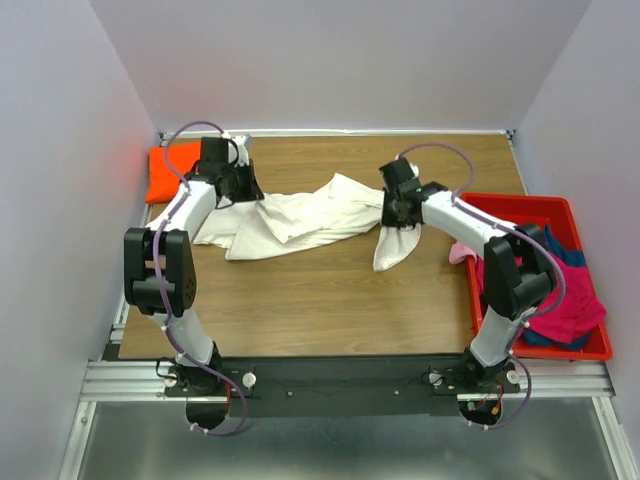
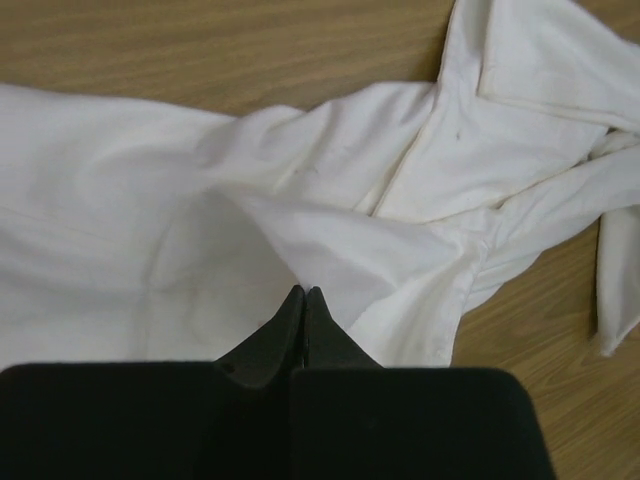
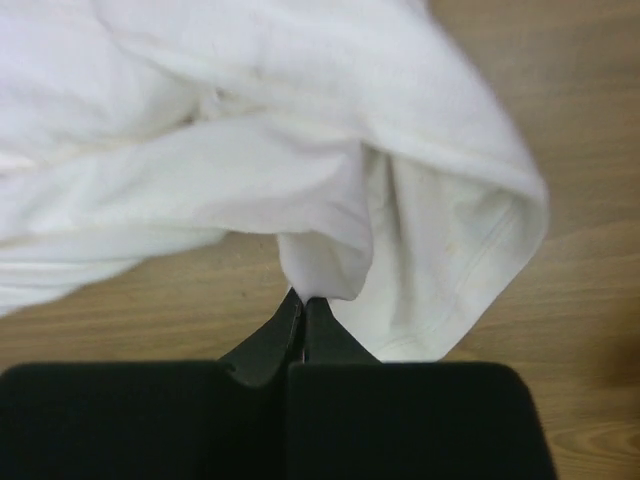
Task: Fold and stack the t-shirts
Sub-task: Flatten the tshirt out
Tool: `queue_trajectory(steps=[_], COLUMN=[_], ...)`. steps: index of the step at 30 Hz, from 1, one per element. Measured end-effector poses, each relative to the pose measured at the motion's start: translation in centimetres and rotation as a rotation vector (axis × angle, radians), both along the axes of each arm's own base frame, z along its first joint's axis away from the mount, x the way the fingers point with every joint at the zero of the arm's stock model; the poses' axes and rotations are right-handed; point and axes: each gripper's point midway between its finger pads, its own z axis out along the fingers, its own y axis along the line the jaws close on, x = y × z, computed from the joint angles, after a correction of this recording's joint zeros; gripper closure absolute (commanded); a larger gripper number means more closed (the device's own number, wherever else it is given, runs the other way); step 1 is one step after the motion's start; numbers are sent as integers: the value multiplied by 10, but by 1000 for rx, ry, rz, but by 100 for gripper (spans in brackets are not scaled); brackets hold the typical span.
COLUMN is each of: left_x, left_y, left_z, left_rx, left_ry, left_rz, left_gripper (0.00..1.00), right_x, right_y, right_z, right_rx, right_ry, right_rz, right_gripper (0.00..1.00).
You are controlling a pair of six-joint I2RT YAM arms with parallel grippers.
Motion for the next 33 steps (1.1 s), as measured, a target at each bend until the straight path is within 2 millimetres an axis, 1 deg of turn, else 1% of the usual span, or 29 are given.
queue_trajectory(steps=[1, 3, 4, 5, 6, 7, 8, 9, 10, 12, 14, 15, 17, 19, 20, 21, 23, 24, 25, 26, 27, 28, 30, 31, 32, 33], left_x=[4, 20, 25, 31, 36, 39, 41, 40, 38, 30, 14, 7, -8, -19, -24, -28, -34, -36, -38, -39, -40, -39, -38, -38, -39, -41], left_y=[2, 10, 15, 21, 27, 34, 41, 50, 57, 63, 59, 56, 51, 46, 44, 43, 41, 40, 39, 39, 39, 39, 41, 43, 45, 49], left_z=[7, 33, 43, 59, 71, 84, 97, 112, 122, 143, 155, 157, 155, 151, 146, 139, 127, 116, 107, 98, 85, 72, 45, 28, 18, 4], left_rx=[-5, -31, -38, -63, -75, -92, -106, -127, -138, -168, -208, -219, -253, -277, -289, -298, -308, -310, -311, -311, -308, -300, -282, -260, -247, -221], left_ry=[-12, -63, -86, -110, -133, -159, -182, -210, -228, -269, -292, -293, -281, -262, -246, -227, -194, -167, -144, -123, -95, -67, -7, 32, 55, 89], left_rz=[6, 30, 42, 58, 73, 91, 110, 134, 153, 174, 175, 174, 167, 159, 158, 158, 155, 152, 147, 144, 141, 138, 137, 139, 146, 158], left_gripper=[100, 100, 100, 100, 100, 100, 100, 100, 100, 100, 100, 100, 100, 100, 100, 100, 100, 100, 97, 86, 72, 55, 44, 36, 34, 33], right_x=[8, 29, 43, 50, 62, 66, 71, 73, 73, 69, 60, 55, 46, 30, 28, 21, 13, 10, 8, 7, 7, 9, 11, 12, 12, 12], right_y=[-1, -5, -8, -9, -13, -16, -23, -26, -28, -33, -38, -40, -44, -51, -52, -55, -59, -60, -61, -62, -61, -60, -58, -56, -53, -51], right_z=[10, 43, 66, 81, 110, 125, 153, 170, 186, 213, 227, 229, 223, 203, 197, 181, 160, 153, 145, 137, 131, 123, 105, 96, 88, 81], right_rx=[-5, -22, -36, -45, -55, -69, -89, -97, -103, -109, -117, -117, -125, -146, -152, -164, -185, -191, -199, -208, -209, -214, -220, -217, -209, -203], right_ry=[-21, -89, -144, -182, -248, -281, -340, -375, -407, -464, -487, -492, -478, -420, -408, -367, -310, -292, -270, -250, -236, -217, -174, -153, -130, -112], right_rz=[-3, -11, -13, -10, -17, -20, -28, -31, -30, -19, 1, 5, 12, 18, 19, 20, 24, 25, 25, 24, 18, 13, 6, 2, 2, 1], right_gripper=[99, 100, 100, 100, 100, 99, 100, 100, 100, 99, 99, 99, 99, 98, 96, 94, 90, 85, 72, 72, 57, 50, 41, 40, 39, 38])
